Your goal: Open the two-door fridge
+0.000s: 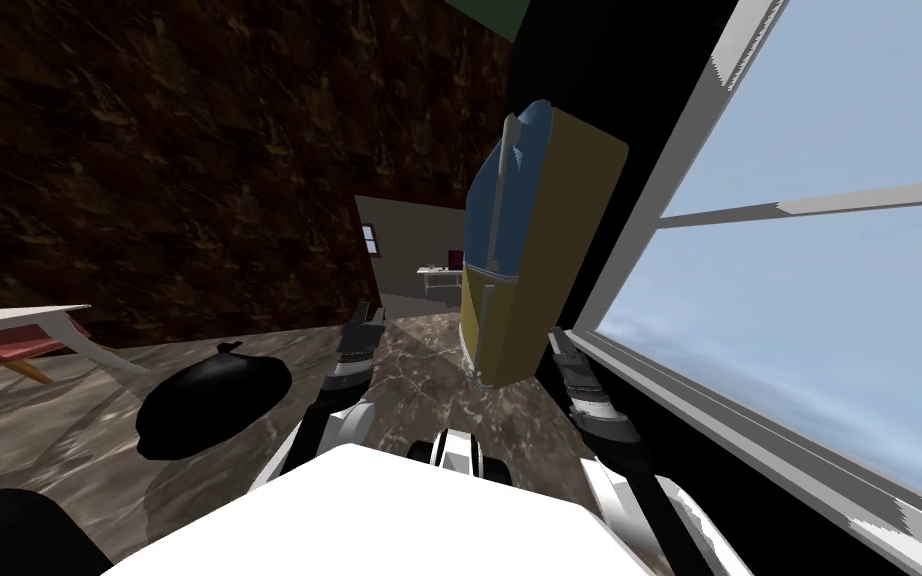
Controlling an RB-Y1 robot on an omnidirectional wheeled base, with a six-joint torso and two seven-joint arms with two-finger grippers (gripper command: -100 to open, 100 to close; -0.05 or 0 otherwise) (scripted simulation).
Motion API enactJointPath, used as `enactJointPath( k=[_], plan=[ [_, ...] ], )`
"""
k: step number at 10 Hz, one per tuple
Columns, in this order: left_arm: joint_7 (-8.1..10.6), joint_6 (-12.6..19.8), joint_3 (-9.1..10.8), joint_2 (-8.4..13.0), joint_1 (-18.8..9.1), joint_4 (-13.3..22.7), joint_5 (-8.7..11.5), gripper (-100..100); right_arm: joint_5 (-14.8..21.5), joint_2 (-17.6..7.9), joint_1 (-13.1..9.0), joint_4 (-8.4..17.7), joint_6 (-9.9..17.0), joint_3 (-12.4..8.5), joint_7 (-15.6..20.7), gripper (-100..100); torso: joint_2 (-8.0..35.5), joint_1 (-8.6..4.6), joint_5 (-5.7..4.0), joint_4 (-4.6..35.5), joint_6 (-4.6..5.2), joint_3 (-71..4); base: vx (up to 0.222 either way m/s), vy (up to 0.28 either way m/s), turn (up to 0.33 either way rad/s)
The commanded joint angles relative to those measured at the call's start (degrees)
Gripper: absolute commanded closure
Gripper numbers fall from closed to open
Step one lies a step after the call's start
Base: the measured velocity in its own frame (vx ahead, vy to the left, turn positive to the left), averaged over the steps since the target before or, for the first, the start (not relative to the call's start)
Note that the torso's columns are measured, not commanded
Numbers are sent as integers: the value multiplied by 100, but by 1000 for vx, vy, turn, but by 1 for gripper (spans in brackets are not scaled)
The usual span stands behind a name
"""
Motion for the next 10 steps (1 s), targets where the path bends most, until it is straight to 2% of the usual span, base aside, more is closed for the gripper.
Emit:
enactJointPath(
  k=[1, 2, 4, 5, 7, 8, 10],
  plan=[
    [0, 0, 0, 0, 0, 0, 0, 0, 157, -365, -6, 98, -218, -314, 450, -100, 0, 1, 1, 0, 0, 0, 145, 115, -78],
    [0, 0, 0, 0, 0, 0, 0, 0, 157, -365, -6, 98, -218, -314, 505, -100, 4, -2, 0, 1, 0, 2, 107, 70, -40],
    [0, 0, 0, 0, -1, 0, 0, 0, 289, -635, -9, 167, -386, -575, 865, -100, 18, -21, -6, 5, 1, 11, 117, 69, -77],
    [0, 0, 0, 0, 0, 0, 0, 0, 289, -635, -9, 167, -386, -575, 909, -100, 3, -7, -2, 2, 1, 3, 105, 55, -37],
    [0, 0, 0, 0, 0, 0, 0, 0, 429, -920, -14, 246, -563, -850, 1282, -100, 5, -9, -2, 2, 1, 3, 130, 72, -76],
    [0, 0, 0, 0, 0, 0, 0, 0, 429, -920, -14, 246, -563, -850, 1336, -100, -4, 1, 1, -1, 1, -2, 105, 77, -44],
    [0, 0, 0, 0, -1, 0, 0, 0, 574, -1228, -23, 342, -744, -1138, 1705, -100, 14, -10, -2, 4, 1, 9, 119, 86, -81]
  ],
)
